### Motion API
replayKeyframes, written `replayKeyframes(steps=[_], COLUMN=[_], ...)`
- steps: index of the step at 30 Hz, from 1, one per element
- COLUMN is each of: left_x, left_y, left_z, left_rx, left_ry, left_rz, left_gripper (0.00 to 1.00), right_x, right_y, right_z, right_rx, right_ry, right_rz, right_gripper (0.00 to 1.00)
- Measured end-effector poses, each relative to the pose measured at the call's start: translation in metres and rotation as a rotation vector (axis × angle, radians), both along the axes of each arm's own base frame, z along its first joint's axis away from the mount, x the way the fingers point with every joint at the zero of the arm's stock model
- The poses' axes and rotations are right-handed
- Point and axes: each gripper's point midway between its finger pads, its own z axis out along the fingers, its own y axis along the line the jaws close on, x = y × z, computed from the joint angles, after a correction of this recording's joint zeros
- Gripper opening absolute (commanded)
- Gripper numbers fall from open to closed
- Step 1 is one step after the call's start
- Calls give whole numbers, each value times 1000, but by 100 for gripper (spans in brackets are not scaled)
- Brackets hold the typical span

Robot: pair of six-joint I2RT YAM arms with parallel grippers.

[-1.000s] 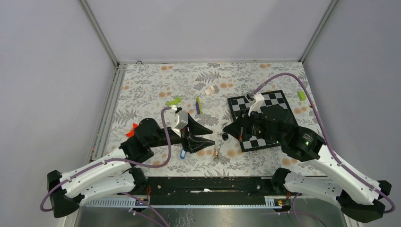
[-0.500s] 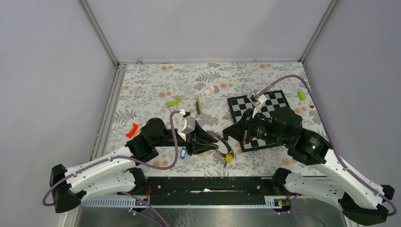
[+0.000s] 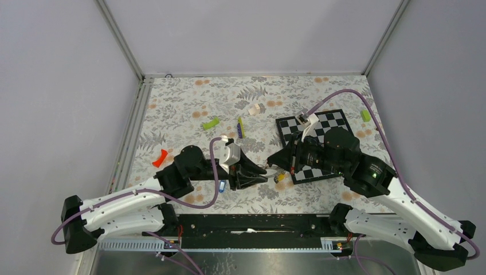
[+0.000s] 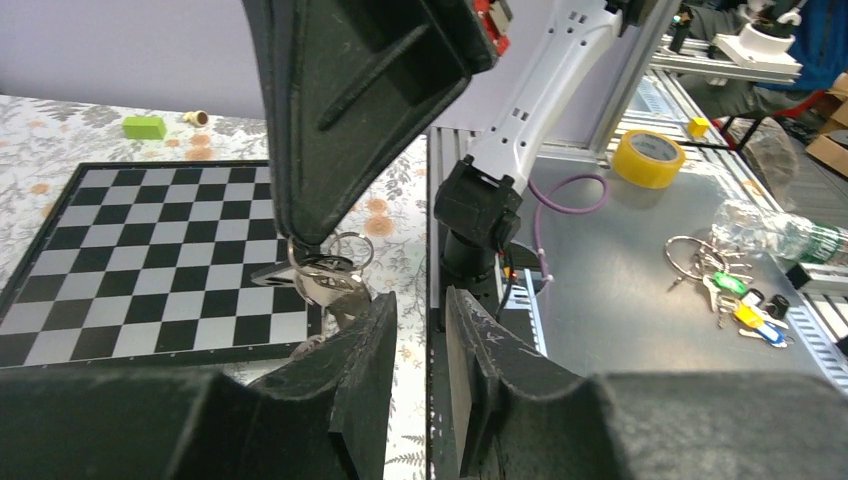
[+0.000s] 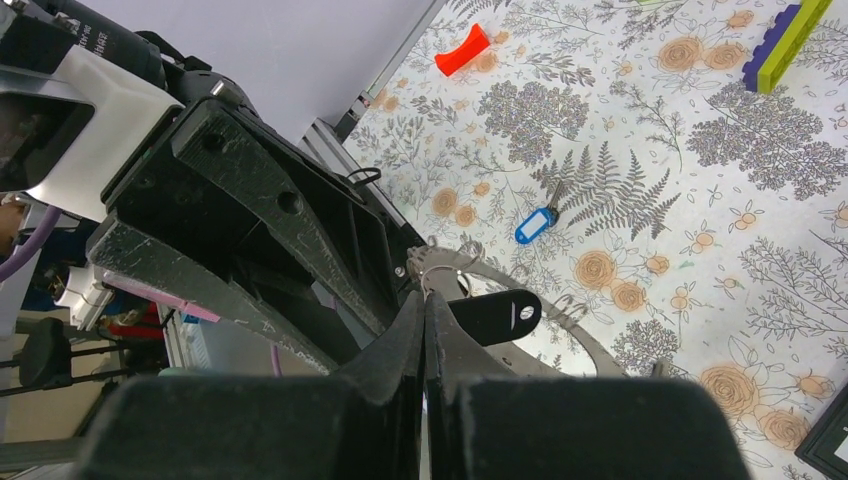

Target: Remove the keys from the keyring

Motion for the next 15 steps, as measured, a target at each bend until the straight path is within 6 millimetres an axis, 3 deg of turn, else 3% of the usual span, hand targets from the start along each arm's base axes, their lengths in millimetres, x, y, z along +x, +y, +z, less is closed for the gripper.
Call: replayKeyframes(steps=[15], left_x=[21], left_y=[-5], left_z=[-9], left_rx=[36], left_ry=[4], left_rz=[119], left_gripper=[29], right_x=[1], right_y=[-1], right_z=[-4], right_rx=[-4], right_ry=[9], right_rz=[-11], right_gripper=[0])
